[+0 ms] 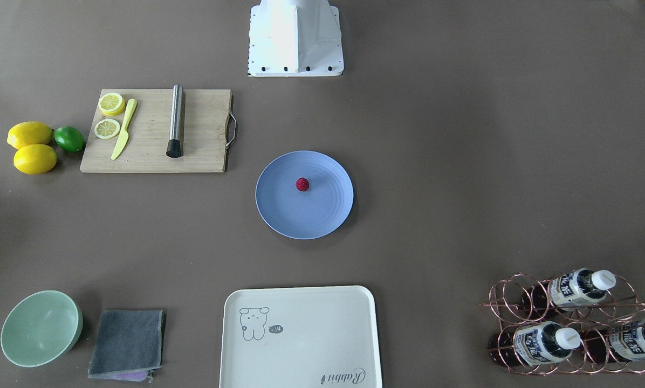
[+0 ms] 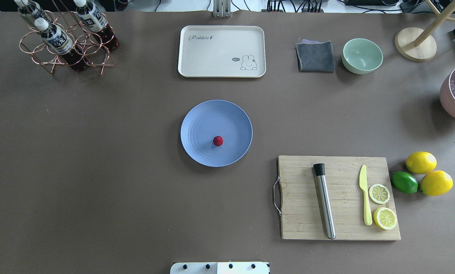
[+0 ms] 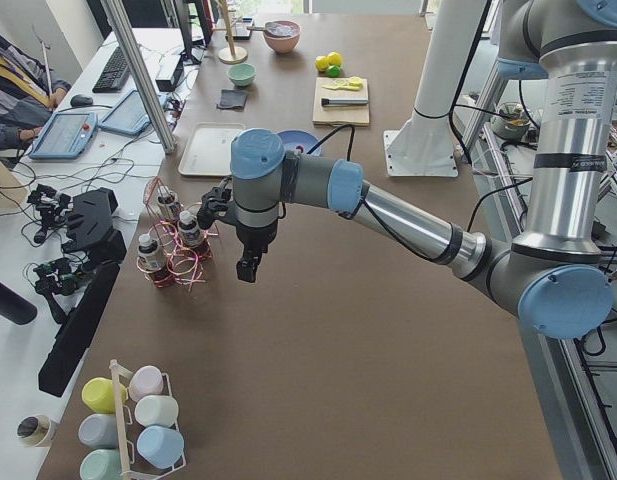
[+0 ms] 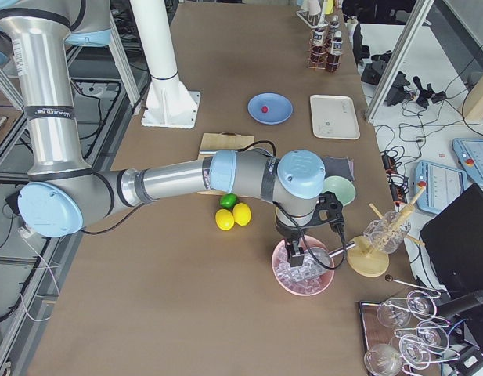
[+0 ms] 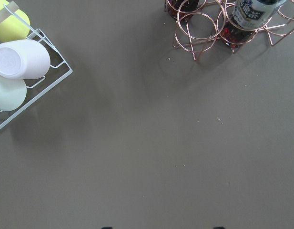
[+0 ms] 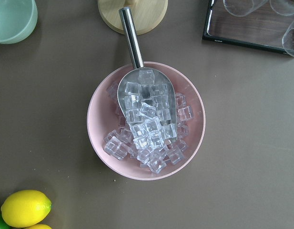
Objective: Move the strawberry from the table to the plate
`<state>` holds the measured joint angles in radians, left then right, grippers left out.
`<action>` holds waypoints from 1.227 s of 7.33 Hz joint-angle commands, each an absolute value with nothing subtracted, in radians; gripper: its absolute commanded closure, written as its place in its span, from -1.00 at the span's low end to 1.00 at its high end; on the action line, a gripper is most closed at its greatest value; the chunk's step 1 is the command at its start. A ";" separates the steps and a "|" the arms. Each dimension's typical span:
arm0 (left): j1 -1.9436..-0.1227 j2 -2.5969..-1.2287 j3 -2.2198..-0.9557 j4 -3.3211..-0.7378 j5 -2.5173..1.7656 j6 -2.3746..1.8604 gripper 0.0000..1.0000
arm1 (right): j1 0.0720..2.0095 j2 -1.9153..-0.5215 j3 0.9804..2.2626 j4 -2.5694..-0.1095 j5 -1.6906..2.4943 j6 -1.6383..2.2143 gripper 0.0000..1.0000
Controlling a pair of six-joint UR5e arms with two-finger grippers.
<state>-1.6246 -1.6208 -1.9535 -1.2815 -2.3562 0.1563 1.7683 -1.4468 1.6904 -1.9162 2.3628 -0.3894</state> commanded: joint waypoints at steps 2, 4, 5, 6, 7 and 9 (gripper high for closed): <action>-1.624 -1.623 -1.951 -1.275 -2.355 0.155 -0.86 | 1.764 -1.453 1.692 -1.914 2.359 -0.390 -1.00; -1.618 -1.629 -1.948 -1.273 -2.355 0.144 -0.91 | 1.761 -1.459 1.695 -1.913 2.347 -0.390 -1.00; -1.618 -1.629 -1.947 -1.273 -2.355 0.144 -0.91 | 1.758 -1.465 1.697 -1.913 2.345 -0.390 -1.00; -1.621 -1.628 -1.948 -1.273 -2.352 0.146 -0.91 | 1.750 -1.468 1.698 -1.911 2.345 -0.391 -1.00; -1.623 -1.626 -1.950 -1.275 -2.350 0.146 -0.91 | 1.746 -1.470 1.707 -1.911 2.347 -0.390 -1.00; -1.627 -1.625 -1.979 -1.273 -2.356 0.146 -0.92 | 1.733 -1.489 1.723 -1.913 2.361 -0.390 -1.00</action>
<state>-1.6231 -1.6259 -1.9574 -1.2736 -2.3517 0.1457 1.7405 -1.4768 1.7128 -1.9124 2.3512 -0.3898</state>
